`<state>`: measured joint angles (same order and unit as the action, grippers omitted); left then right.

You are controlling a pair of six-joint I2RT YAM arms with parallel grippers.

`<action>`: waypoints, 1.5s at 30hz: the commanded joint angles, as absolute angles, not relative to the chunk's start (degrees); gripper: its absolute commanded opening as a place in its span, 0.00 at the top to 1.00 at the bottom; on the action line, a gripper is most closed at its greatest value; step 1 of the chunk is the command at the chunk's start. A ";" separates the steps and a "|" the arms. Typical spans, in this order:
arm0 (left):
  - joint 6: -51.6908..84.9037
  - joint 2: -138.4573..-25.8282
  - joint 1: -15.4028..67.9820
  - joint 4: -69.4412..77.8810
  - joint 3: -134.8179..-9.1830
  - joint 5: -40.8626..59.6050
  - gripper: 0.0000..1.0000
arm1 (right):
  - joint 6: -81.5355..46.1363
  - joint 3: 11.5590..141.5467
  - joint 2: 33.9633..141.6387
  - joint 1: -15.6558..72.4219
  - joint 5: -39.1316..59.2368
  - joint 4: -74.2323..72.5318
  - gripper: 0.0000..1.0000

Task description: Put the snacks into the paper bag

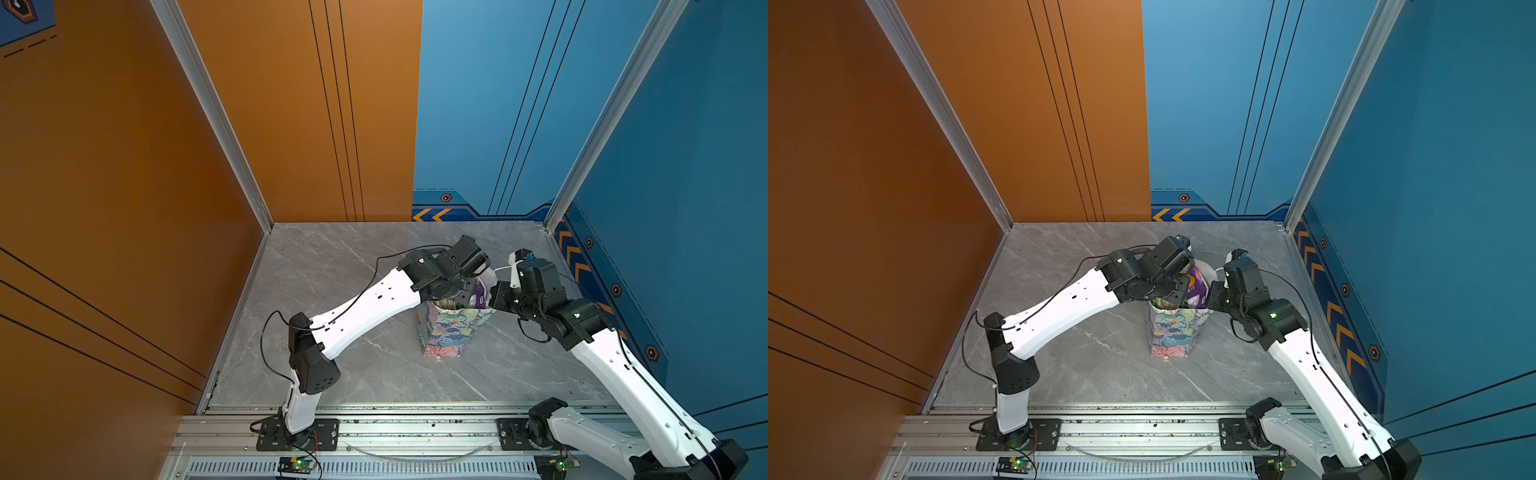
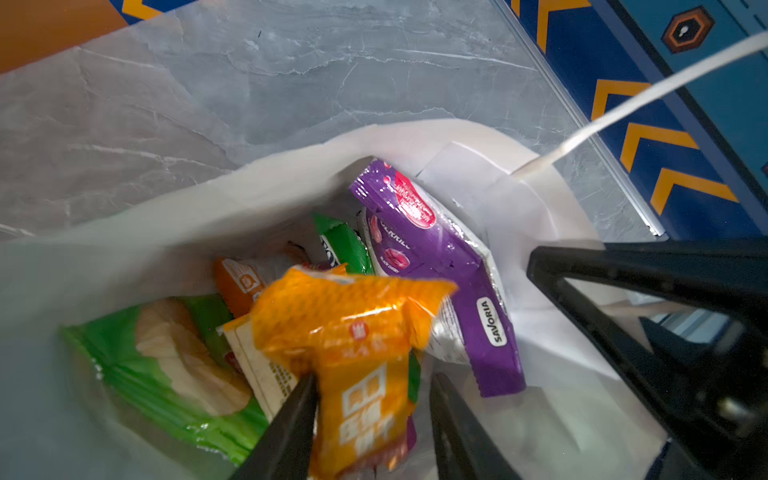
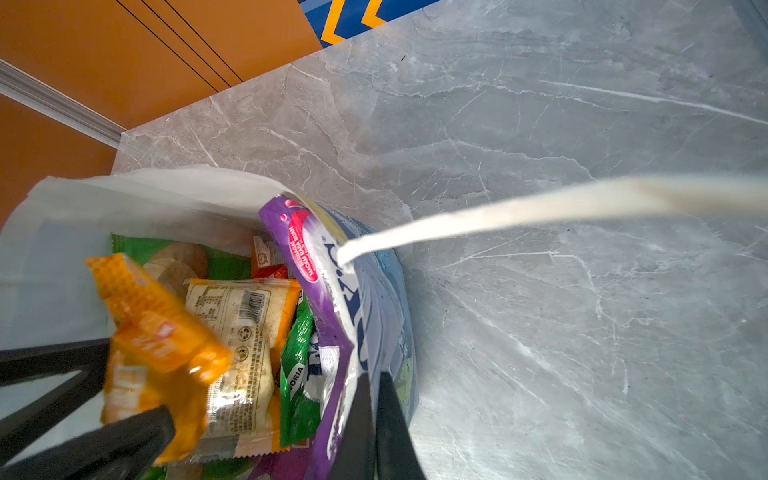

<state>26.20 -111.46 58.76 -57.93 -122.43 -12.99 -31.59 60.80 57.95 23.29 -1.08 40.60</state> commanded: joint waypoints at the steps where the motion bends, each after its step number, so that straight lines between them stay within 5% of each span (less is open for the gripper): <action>1: 24.20 -110.59 59.25 -59.37 -124.54 -14.38 0.39 | -31.55 60.77 57.92 23.55 -0.73 41.21 1.00; 15: 23.96 -102.27 57.99 -68.25 -123.27 -28.69 0.22 | -31.38 61.37 58.27 23.54 -0.52 41.16 1.00; 30: 27.40 -101.02 48.72 -65.12 -112.25 -14.91 0.25 | -32.00 61.37 58.82 24.08 -0.33 40.86 1.00; 36: 27.94 -102.37 47.42 -60.96 -111.53 -10.52 0.40 | -31.81 63.07 60.38 25.05 0.00 40.73 1.00; 45: 29.09 -106.03 47.39 -56.32 -115.64 -3.07 0.76 | -31.05 71.84 67.97 27.97 -0.06 38.57 1.00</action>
